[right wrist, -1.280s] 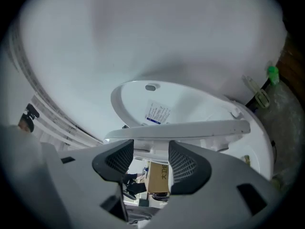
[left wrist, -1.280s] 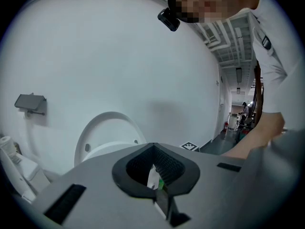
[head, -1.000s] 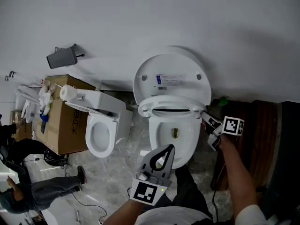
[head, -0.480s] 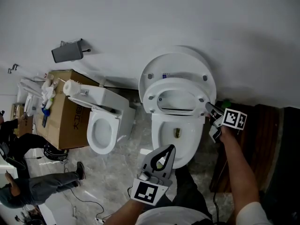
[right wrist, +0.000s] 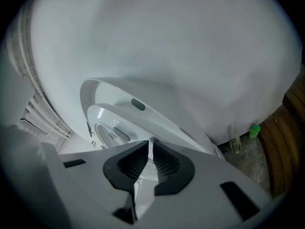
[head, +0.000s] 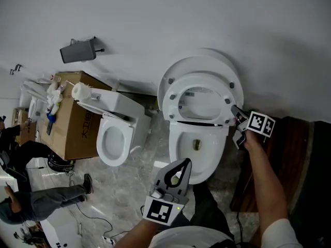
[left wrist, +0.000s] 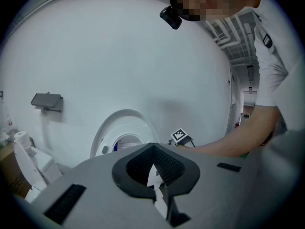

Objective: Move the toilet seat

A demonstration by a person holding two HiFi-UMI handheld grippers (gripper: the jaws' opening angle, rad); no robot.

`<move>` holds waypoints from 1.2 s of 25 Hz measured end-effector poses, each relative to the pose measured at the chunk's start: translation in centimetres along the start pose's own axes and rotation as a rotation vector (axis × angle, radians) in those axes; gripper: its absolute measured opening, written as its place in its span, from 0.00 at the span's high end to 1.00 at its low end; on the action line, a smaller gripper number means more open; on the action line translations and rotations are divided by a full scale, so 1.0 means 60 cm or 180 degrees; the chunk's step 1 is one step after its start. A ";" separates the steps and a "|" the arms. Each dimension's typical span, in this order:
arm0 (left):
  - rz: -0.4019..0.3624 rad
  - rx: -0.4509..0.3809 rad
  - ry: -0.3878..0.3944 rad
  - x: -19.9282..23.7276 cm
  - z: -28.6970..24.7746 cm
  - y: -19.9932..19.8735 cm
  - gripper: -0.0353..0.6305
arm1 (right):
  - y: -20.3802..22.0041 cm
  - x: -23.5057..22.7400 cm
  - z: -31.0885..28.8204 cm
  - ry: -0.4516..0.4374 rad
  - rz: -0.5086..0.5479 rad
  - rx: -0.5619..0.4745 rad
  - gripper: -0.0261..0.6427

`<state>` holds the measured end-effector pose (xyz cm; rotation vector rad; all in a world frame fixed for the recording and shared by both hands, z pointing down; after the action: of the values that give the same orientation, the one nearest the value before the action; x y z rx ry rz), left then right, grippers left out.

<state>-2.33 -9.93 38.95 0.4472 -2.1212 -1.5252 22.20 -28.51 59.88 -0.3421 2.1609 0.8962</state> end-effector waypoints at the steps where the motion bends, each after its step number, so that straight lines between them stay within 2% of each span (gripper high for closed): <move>1: 0.0001 -0.0002 -0.0009 0.002 0.002 0.000 0.94 | -0.002 0.000 -0.003 0.0023 0.0004 -0.0008 0.90; 18: 0.0000 -0.0043 -0.0121 0.021 0.030 0.003 0.94 | -0.020 -0.002 -0.019 0.0178 0.0003 -0.0055 0.90; 20: -0.0002 -0.0036 -0.0119 0.023 0.032 0.005 0.94 | -0.023 0.002 -0.018 0.0101 -0.0050 -0.0080 0.90; 23: 0.0046 -0.0008 -0.0110 0.027 0.032 0.008 0.94 | -0.038 0.032 -0.011 -0.0180 -0.0097 -0.0171 0.91; 30: 0.0080 -0.0029 0.0012 0.023 0.031 0.001 0.94 | -0.047 0.113 0.030 -0.0329 0.0298 -0.0240 0.91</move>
<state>-4.52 -9.16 38.78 0.4185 -2.1082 -1.5184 19.98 -29.02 52.66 -0.2280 2.0660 1.0276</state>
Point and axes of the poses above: the fingertips, and each gripper's own axes: z backward along the fingers, x to its left, y out of its underside, the point moved 5 cm from there along z, backward along the fingers, and after that the axes turned 4 degrees about z, right-handed, at the moved point
